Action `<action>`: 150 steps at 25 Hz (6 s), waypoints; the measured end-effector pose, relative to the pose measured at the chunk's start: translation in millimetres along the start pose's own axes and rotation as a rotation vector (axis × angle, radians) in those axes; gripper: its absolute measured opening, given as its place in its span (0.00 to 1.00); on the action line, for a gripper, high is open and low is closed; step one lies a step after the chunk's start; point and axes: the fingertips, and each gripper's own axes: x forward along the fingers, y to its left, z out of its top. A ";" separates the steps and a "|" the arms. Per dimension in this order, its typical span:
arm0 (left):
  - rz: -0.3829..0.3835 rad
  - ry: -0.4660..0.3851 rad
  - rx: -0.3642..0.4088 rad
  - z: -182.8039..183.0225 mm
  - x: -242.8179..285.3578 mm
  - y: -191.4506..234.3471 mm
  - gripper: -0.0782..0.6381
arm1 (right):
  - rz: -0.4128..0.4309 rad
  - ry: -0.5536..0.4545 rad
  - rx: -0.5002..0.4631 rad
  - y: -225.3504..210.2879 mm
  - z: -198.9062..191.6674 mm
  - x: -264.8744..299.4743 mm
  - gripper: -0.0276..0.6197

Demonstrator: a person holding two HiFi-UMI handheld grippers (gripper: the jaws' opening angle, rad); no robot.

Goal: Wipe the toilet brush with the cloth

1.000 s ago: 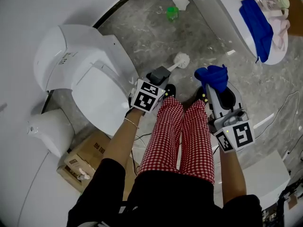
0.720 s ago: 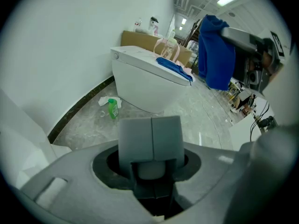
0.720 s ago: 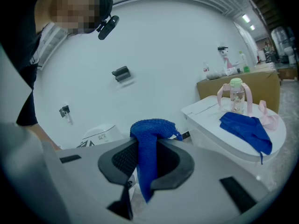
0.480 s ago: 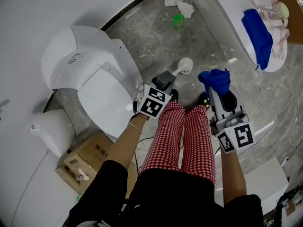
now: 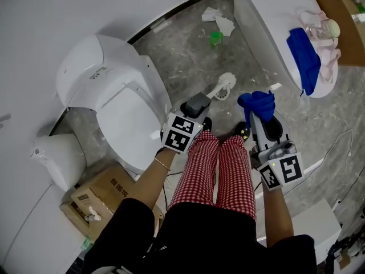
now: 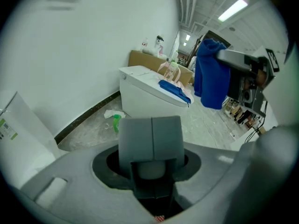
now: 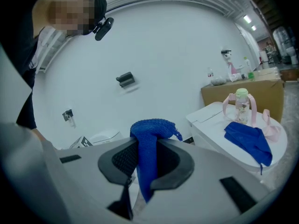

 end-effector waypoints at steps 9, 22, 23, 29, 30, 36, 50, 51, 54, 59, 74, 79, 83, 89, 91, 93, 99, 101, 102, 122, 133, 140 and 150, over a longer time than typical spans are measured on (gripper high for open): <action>-0.003 -0.048 -0.008 22.4 -24.5 -6.0 0.35 | 0.005 -0.033 0.010 13.5 24.6 -1.0 0.15; -0.007 -0.096 0.032 55.0 -65.6 -20.5 0.35 | 0.004 -0.072 -0.013 29.0 59.9 -12.0 0.15; -0.008 -0.097 0.035 57.1 -68.7 -21.9 0.35 | 0.004 -0.074 -0.018 29.9 62.2 -13.3 0.15; -0.024 -0.108 0.029 73.0 -83.5 -29.2 0.35 | 0.001 -0.085 -0.036 33.5 77.5 -21.4 0.15; -0.026 -0.112 0.027 76.0 -86.5 -30.3 0.35 | 0.002 -0.085 -0.039 35.0 79.8 -22.4 0.15; -0.030 -0.148 0.056 95.7 -107.3 -40.1 0.35 | 0.015 -0.110 -0.037 46.0 94.7 -27.6 0.15; -0.025 -0.255 0.123 140.6 -160.1 -43.8 0.35 | 0.071 -0.155 -0.107 80.5 126.1 -34.0 0.15; -0.022 -0.264 0.124 143.4 -164.2 -43.4 0.35 | 0.068 -0.160 -0.105 80.2 128.8 -34.4 0.15; -0.012 -0.283 0.131 149.6 -176.7 -42.4 0.35 | 0.072 -0.183 -0.105 81.9 139.0 -35.7 0.15; -0.017 -0.303 0.142 163.7 -197.8 -40.7 0.35 | 0.102 -0.194 -0.107 93.3 156.4 -32.0 0.15; 0.028 -0.409 0.232 204.5 -259.0 -56.1 0.35 | 0.178 -0.236 -0.136 110.1 191.6 -36.6 0.15; 0.009 -0.393 0.264 204.3 -264.0 -65.7 0.35 | 0.205 -0.241 -0.138 116.8 195.2 -37.0 0.15; 0.008 -0.395 0.266 203.1 -273.5 -66.7 0.35 | 0.224 -0.245 -0.135 122.0 195.9 -37.8 0.15; 0.034 -0.416 0.271 210.6 -293.4 -63.3 0.35 | 0.237 -0.263 -0.144 128.2 207.8 -42.5 0.15; 0.037 -0.428 0.278 215.6 -299.4 -63.0 0.35 | 0.249 -0.280 -0.151 132.5 214.8 -42.4 0.15; 0.043 -0.442 0.290 220.3 -306.0 -64.3 0.35 | 0.259 -0.294 -0.159 137.0 220.4 -43.4 0.15; 0.062 -0.477 0.338 232.4 -318.3 -76.5 0.35 | 0.273 -0.320 -0.178 139.2 232.8 -53.2 0.15; 0.069 -0.484 0.350 237.6 -320.4 -80.1 0.35 | 0.272 -0.332 -0.185 136.6 238.3 -57.9 0.15; 0.072 -0.488 0.354 239.4 -321.6 -82.0 0.35 | 0.271 -0.338 -0.190 135.5 241.0 -60.6 0.15; 0.043 -0.645 0.332 286.1 -358.3 -121.6 0.35 | 0.247 -0.421 -0.224 131.6 301.1 -112.0 0.15; -0.013 -0.741 0.347 306.1 -377.5 -150.6 0.35 | 0.287 -0.456 -0.257 146.0 326.9 -128.9 0.15; -0.053 -0.789 0.358 318.9 -384.3 -166.0 0.35 | 0.309 -0.470 -0.297 158.5 337.6 -128.6 0.15; -0.139 -0.850 0.319 319.8 -404.4 -188.3 0.35 | 0.355 -0.480 -0.381 186.2 333.3 -128.0 0.15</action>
